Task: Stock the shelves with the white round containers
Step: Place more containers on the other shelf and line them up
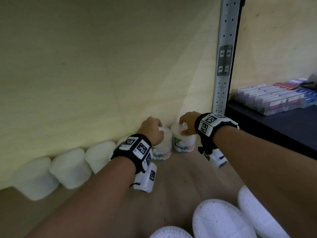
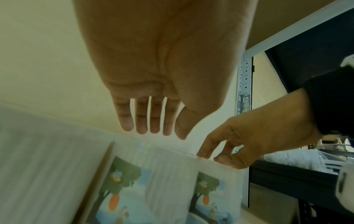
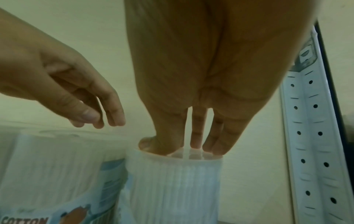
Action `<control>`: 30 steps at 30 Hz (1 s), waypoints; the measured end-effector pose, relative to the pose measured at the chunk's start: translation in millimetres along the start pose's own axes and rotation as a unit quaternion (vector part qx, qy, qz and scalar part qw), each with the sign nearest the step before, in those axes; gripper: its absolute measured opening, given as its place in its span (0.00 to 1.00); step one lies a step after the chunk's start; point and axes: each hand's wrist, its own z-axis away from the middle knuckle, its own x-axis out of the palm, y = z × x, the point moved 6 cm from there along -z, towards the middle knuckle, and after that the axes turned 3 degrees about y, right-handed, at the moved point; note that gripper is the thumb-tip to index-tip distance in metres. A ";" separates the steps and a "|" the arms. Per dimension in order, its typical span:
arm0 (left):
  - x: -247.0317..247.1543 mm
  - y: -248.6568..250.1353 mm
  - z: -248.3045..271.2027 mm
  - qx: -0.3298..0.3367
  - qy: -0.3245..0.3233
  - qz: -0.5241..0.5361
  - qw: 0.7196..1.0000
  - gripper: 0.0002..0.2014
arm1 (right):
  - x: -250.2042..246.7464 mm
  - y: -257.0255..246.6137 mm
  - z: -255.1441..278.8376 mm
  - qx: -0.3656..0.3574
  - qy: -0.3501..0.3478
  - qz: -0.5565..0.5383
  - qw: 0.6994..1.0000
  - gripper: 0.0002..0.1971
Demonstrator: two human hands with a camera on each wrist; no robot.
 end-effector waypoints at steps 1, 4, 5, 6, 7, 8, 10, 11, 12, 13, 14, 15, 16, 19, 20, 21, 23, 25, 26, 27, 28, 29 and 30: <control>0.9 -1.4 0.3 -0.010 0.014 -0.005 1.000 0.20 | 0.3 0.2 0.0 -0.001 -0.001 0.000 1.000 0.29; 10.7 -4.2 0.7 -0.016 -0.001 -0.050 0.999 0.24 | -0.4 0.3 0.4 -0.003 -0.001 -0.001 1.000 0.30; 12.4 -4.2 0.6 -0.012 -0.006 -0.059 0.998 0.25 | -0.4 0.6 0.1 -0.003 0.000 0.000 1.000 0.30; 13.2 -4.4 0.3 -0.007 -0.007 -0.062 0.998 0.25 | -0.6 0.8 0.1 -0.004 0.001 -0.001 1.000 0.30; 13.4 -4.2 0.0 -0.004 -0.007 -0.062 0.998 0.24 | -0.5 1.0 0.0 -0.004 0.002 -0.002 1.000 0.30; 13.0 -4.0 -0.5 -0.002 -0.007 -0.059 0.998 0.24 | -0.6 1.6 0.2 -0.003 0.001 -0.002 1.000 0.30; 12.1 -3.5 -0.6 -0.001 -0.006 -0.053 0.999 0.24 | -0.3 1.9 -0.7 -0.001 0.000 -0.004 1.000 0.29; 11.3 -2.9 -0.5 0.000 -0.005 -0.050 0.999 0.24 | -0.4 2.1 -1.5 -0.001 0.001 -0.004 1.000 0.30; 10.7 -1.8 -0.3 0.000 -0.004 -0.049 0.999 0.24 | -0.3 2.4 -1.7 0.000 0.000 -0.006 1.000 0.30; 10.5 -0.9 -0.2 -0.001 -0.002 -0.048 0.999 0.23 | -0.6 1.8 -1.3 0.002 -0.001 -0.007 1.000 0.30; 10.5 -0.4 -0.4 -0.002 -0.002 -0.049 0.999 0.23 | -0.6 1.9 -1.3 0.003 -0.001 -0.007 1.000 0.30; 10.3 0.4 -0.1 -0.003 -0.003 -0.048 0.999 0.23 | -0.4 2.0 -1.4 0.006 -0.002 -0.009 1.000 0.30; 9.8 1.3 0.6 -0.005 -0.005 -0.047 0.999 0.22 | 0.3 1.6 -1.7 0.008 -0.004 -0.009 1.000 0.30; 8.3 5.4 2.2 0.002 -0.018 -0.055 0.998 0.23 | 0.2 0.8 2.2 0.015 -0.017 -0.002 1.000 0.29; 7.6 8.3 3.7 0.009 -0.025 -0.061 0.998 0.23 | -0.6 1.1 4.9 0.022 -0.020 -0.001 1.000 0.29; 7.4 11.3 5.1 0.017 -0.033 -0.069 0.997 0.23 | -1.9 0.3 9.9 0.024 -0.023 -0.001 0.999 0.28; 6.9 19.2 10.6 0.031 -0.056 -0.087 0.994 0.22 | -1.7 -0.8 19.0 0.024 -0.038 0.005 0.999 0.28; 6.3 28.5 19.9 0.042 -0.084 -0.106 0.990 0.21 | 1.5 -2.3 30.3 0.024 -0.066 0.017 0.997 0.29; 6.3 33.1 25.0 0.047 -0.097 -0.114 0.988 0.20 | 2.2 -0.4 35.5 0.030 -0.075 0.027 0.996 0.29; 6.7 38.3 30.6 0.052 -0.112 -0.123 0.985 0.18 | -2.3 1.0 44.5 0.040 -0.077 0.025 0.996 0.30; 6.8 44.0 37.1 0.057 -0.126 -0.133 0.981 0.16 | -6.9 1.7 53.5 0.041 -0.074 0.022 0.996 0.30; 7.4 49.7 43.8 0.062 -0.137 -0.140 0.979 0.15 | -12.1 0.3 66.3 0.041 -0.071 0.018 0.996 0.29; 8.0 54.9 50.8 0.065 -0.146 -0.147 0.976 0.15 | -10.9 1.7 72.5 0.044 -0.067 0.014 0.997 0.29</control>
